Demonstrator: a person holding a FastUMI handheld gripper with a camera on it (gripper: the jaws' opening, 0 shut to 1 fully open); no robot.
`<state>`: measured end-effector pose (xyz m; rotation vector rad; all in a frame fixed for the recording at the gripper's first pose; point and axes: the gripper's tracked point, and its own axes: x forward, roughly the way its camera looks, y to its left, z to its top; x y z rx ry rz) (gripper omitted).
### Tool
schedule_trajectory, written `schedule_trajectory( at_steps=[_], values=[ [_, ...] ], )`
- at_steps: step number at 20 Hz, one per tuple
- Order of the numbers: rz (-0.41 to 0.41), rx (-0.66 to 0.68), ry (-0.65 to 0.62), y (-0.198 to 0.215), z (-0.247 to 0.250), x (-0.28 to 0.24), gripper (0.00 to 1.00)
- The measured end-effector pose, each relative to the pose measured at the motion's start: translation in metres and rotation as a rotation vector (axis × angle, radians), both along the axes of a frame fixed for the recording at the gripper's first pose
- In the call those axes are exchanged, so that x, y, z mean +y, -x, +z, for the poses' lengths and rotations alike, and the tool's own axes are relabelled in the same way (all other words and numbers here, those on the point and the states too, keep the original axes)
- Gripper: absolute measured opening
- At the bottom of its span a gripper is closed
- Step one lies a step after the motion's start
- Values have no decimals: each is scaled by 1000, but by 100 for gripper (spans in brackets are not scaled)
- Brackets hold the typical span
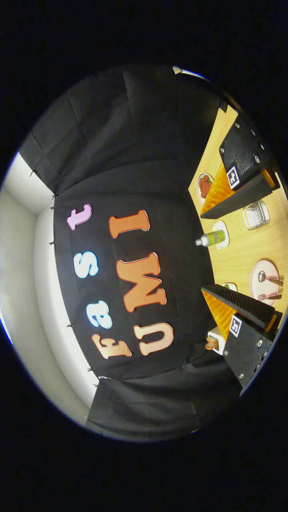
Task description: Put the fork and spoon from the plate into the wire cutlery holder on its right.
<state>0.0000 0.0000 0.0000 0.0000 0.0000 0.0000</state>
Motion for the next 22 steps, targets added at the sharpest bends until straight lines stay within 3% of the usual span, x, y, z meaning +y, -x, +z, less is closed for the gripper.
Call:
schedule_trajectory(
  at_steps=[14, 22],
  values=[
    [-32, 45, 133, 14, 19, -23, 98],
    [-26, 45, 101, 2, 15, -18, 98]
  ],
)
